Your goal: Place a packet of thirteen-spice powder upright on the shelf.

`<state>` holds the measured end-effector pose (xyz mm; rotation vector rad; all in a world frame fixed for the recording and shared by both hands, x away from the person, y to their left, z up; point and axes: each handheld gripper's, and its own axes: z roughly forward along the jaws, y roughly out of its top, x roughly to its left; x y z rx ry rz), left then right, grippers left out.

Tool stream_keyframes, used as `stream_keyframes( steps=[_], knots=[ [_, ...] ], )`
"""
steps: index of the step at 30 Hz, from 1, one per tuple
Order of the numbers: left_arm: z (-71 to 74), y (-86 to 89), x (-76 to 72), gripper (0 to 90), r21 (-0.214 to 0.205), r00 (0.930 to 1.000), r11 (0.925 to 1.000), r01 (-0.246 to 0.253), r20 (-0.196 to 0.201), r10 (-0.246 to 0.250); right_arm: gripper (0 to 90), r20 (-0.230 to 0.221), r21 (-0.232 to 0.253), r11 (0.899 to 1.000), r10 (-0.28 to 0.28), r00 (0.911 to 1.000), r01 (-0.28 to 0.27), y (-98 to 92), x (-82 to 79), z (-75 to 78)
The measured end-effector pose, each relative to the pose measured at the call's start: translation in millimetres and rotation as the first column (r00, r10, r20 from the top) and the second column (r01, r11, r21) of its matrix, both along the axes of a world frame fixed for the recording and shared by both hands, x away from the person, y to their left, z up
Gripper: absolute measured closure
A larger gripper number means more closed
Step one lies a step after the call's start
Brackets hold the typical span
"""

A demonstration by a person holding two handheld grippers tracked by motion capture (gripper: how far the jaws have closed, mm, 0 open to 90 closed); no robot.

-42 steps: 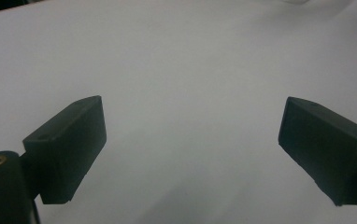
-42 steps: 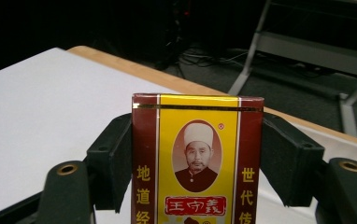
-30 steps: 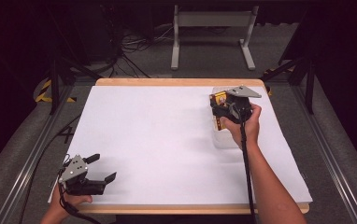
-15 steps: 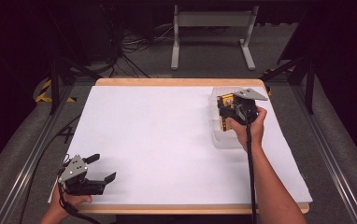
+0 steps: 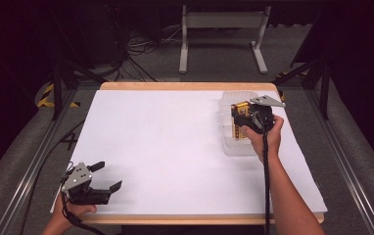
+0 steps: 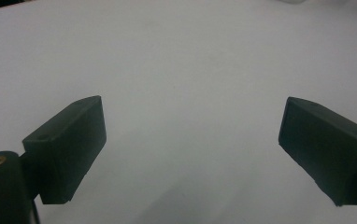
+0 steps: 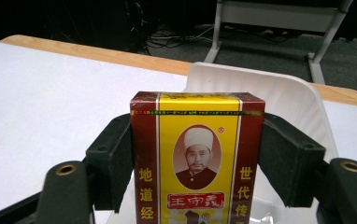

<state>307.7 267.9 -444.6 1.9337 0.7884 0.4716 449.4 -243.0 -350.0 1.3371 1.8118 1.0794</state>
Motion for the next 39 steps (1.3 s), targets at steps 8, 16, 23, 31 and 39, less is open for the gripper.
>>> stream_keyframes(
  steps=[8,16,23,31,39],
  knots=[
    [0.0,0.1,-0.1,8.4,0.0,1.0,1.0,-0.001,0.001,0.001,32.3,-0.015,-0.021,1.0,0.02,0.9997,-0.02,0.6,-7.1,0.1],
    [0.7,0.4,-0.4,8.3,0.001,1.0,1.0,-0.004,0.006,0.004,32.3,-0.027,-0.04,0.998,0.046,0.9986,-0.048,-3.3,-12.8,-1.6],
    [0.7,0.7,-0.3,8.3,-0.002,1.0,1.0,-0.006,0.006,0.006,32.3,-0.032,-0.054,0.997,0.056,0.9979,-0.058,-4.5,-15.8,-3.3],
    [0.3,1.1,0.1,8.4,0.002,1.0,1.0,-0.006,0.005,0.006,32.2,-0.049,-0.079,0.994,0.076,0.9959,-0.08,-6.4,-17.8,-7.1],
    [0.3,1.4,-0.1,8.4,0.003,1.0,1.0,-0.006,0.007,0.006,31.7,-0.069,-0.112,0.989,0.085,0.994,-0.092,-5.0,-17.1,-10.2]
  ],
)
